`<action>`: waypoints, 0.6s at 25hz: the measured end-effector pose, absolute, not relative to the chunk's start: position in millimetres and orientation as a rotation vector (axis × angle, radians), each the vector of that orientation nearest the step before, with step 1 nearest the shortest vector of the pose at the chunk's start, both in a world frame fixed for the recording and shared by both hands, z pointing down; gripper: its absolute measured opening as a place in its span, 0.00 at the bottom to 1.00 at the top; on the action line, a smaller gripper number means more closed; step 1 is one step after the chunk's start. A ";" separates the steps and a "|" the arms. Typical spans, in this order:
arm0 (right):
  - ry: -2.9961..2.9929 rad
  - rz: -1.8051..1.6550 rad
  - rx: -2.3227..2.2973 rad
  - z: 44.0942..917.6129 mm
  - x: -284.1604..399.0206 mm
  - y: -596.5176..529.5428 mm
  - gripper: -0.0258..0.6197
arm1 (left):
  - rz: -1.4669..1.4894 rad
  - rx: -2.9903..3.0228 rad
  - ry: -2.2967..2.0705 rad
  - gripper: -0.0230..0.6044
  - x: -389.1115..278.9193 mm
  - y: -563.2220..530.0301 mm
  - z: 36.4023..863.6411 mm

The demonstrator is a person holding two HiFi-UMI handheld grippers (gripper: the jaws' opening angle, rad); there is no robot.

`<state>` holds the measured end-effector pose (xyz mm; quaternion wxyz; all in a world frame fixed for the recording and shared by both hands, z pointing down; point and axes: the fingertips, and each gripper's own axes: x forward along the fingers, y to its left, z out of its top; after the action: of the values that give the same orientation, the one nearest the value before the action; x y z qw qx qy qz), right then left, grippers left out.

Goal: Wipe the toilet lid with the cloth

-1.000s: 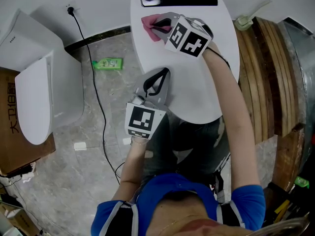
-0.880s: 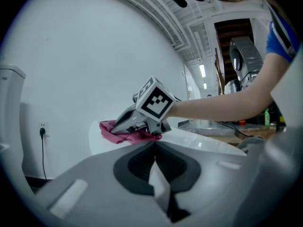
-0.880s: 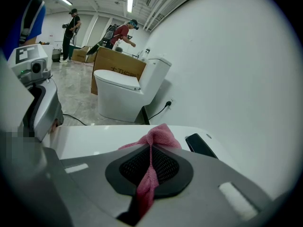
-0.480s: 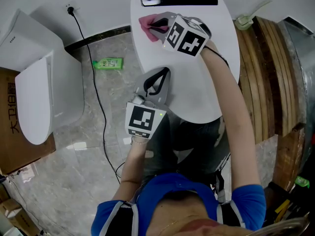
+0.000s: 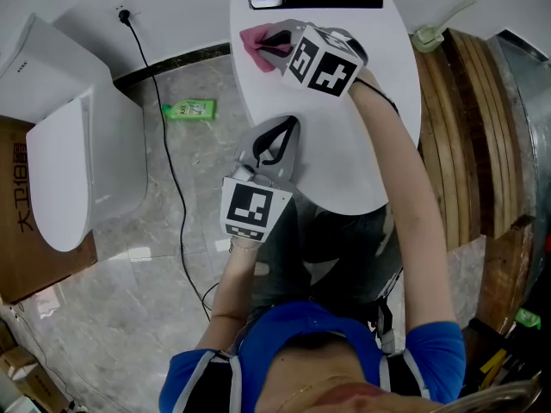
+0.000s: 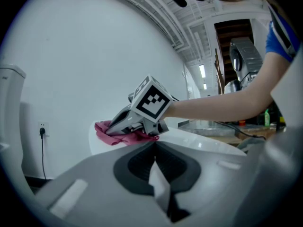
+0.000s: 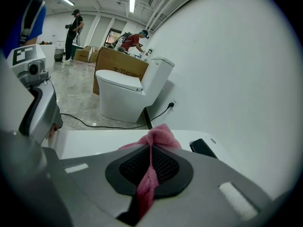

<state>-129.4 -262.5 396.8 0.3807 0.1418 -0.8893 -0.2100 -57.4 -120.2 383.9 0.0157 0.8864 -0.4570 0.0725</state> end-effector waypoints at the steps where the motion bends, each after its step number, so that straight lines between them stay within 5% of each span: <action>1: -2.269 -0.535 0.361 396.8 -130.1 -262.2 0.05 | 0.225 2.757 -1.421 0.04 -57.4 -120.1 383.8; 15: -2.269 -0.551 0.341 396.9 -140.9 -259.0 0.05 | 0.215 2.760 -1.426 0.04 -58.1 -120.1 383.1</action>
<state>-140.9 -259.0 396.9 0.3810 0.1335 -0.8890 -0.2161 -58.1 -120.1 383.1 0.0138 0.8862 -0.4579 0.0691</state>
